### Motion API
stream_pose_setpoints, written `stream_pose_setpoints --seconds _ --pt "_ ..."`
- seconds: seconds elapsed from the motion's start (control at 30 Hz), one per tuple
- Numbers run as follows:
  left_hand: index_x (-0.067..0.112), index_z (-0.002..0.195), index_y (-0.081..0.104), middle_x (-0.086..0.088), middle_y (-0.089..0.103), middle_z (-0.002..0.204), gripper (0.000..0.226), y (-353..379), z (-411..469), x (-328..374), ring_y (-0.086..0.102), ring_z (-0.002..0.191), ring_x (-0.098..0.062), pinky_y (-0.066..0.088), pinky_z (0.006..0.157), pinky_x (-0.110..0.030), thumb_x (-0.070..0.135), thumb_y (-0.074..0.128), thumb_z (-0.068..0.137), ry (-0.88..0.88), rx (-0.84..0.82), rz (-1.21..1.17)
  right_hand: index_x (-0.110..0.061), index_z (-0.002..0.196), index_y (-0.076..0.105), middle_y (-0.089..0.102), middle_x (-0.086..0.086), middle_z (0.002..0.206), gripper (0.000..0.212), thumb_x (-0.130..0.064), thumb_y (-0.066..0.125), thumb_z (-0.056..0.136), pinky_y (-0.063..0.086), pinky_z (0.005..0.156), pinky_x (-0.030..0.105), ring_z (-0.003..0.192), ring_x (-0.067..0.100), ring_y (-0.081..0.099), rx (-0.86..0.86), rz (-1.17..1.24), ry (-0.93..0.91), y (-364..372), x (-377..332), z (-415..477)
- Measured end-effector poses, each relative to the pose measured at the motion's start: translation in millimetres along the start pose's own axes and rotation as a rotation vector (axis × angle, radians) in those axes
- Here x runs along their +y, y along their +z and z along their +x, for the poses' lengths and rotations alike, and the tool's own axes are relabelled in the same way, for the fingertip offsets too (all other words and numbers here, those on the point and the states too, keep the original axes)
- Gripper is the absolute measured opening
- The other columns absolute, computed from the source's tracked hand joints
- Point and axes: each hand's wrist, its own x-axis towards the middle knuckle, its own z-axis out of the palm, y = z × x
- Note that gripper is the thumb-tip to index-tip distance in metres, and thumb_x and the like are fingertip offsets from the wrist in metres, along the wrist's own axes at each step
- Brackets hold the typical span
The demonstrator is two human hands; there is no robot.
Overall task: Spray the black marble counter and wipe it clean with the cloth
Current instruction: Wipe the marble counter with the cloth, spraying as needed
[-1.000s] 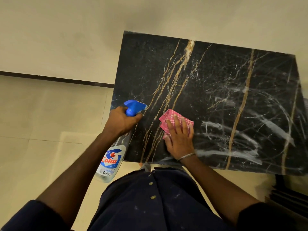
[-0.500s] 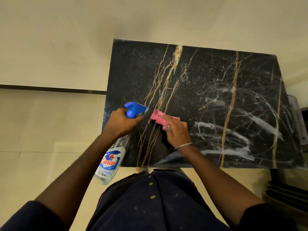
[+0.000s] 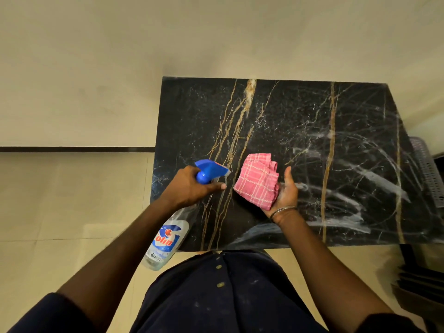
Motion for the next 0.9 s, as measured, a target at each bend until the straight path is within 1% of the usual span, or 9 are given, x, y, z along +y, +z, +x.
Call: stream_pose_setpoints --seconds 0.1,0.3,0.43,0.6,0.67,0.73,0.8,0.87,0.9 --pt "0.021 0.093 0.056 0.010 0.056 0.067 0.032 2.9 -2.1 8.3 0.055 0.058 -0.004 0.034 0.051 -0.008 0.046 0.071 0.081 0.031 0.054 0.055 -0.009 0.136 0.056 0.061 0.019 0.134 0.084 -0.073 0.044 0.083 0.044 0.100 0.058 0.124 0.041 0.055 0.011 0.047 -0.002 -1.0 3.0 0.7" --pt "0.013 0.110 0.062 0.010 0.057 0.069 0.044 6.6 -4.3 11.8 0.057 0.060 -0.005 0.036 0.054 -0.010 0.047 0.068 0.083 0.100 0.096 0.062 -0.009 0.138 0.055 0.060 0.019 0.134 0.088 -0.074 0.047 0.079 0.041 0.104 0.060 0.126 0.042 0.053 0.001 0.060 -0.017 -4.0 3.7 1.9" --pt "0.012 0.112 0.062 0.010 0.057 0.068 0.047 10.7 -4.3 11.5 0.057 0.059 -0.005 0.037 0.053 -0.012 0.050 0.065 0.084 0.095 0.106 0.074 -0.009 0.135 0.057 0.062 0.019 0.132 0.082 -0.071 0.047 0.082 0.043 0.102 0.060 0.123 0.042 0.056 -0.006 0.035 -0.015 -2.4 7.5 0.2" --pt "0.008 0.110 0.062 0.007 0.056 0.069 0.050 9.3 -4.3 5.3 0.057 0.061 -0.006 0.037 0.054 -0.013 0.051 0.063 0.085 0.048 0.101 0.092 -0.009 0.132 0.059 0.069 0.015 0.121 0.058 -0.047 0.057 0.088 0.050 0.096 0.052 0.116 0.034 0.063 0.024 -0.123 -0.178 2.4 14.0 -3.4" --pt "0.008 0.111 0.061 0.005 0.058 0.072 0.050 9.2 -5.1 -1.2 0.058 0.062 -0.007 0.038 0.054 -0.013 0.052 0.062 0.085 0.024 0.063 0.095 -0.009 0.130 0.058 0.069 0.008 0.115 0.043 -0.034 0.057 0.095 0.053 0.088 0.039 0.105 0.020 0.068 0.059 -0.485 -0.391 1.9 16.3 -5.9" --pt "0.008 0.110 0.061 0.004 0.060 0.073 0.051 10.6 -6.3 -9.8 0.059 0.062 -0.007 0.039 0.054 -0.013 0.052 0.062 0.085 0.006 0.062 0.093 -0.018 0.135 0.055 0.067 0.002 0.118 0.042 -0.037 0.049 0.098 0.056 0.085 0.035 0.102 0.013 0.066 -0.010 -1.060 -0.601 -2.3 21.7 -9.8" --pt "0.008 0.107 0.062 0.003 0.061 0.071 0.051 12.7 -6.9 -17.2 0.059 0.060 -0.006 0.038 0.053 -0.013 0.053 0.064 0.083 -0.018 0.094 0.077 -0.027 0.138 0.052 0.062 -0.002 0.129 0.044 -0.043 0.042 0.099 0.053 0.095 0.042 0.114 0.011 0.059 -0.249 -1.596 -0.684 -13.5 36.8 -14.3" --pt "0.008 0.106 0.062 0.001 0.062 0.071 0.050 14.3 -6.6 -21.1 0.060 0.061 -0.008 0.039 0.054 -0.015 0.052 0.065 0.083 -0.038 0.127 0.047 -0.026 0.138 0.053 0.053 -0.001 0.142 0.050 -0.050 0.038 0.096 0.036 0.111 0.052 0.134 0.020 0.043 -0.502 -2.117 -0.826 -27.3 59.1 -18.5" --pt "0.008 0.107 0.062 0.001 0.062 0.072 0.049 14.6 -6.8 -21.9 0.060 0.061 -0.009 0.040 0.054 -0.016 0.050 0.066 0.083 -0.047 0.136 0.036 -0.024 0.140 0.052 0.048 0.002 0.148 0.056 -0.055 0.037 0.095 0.029 0.114 0.055 0.140 0.026 0.037 -0.550 -2.267 -0.868 -32.2 69.8 -20.1"
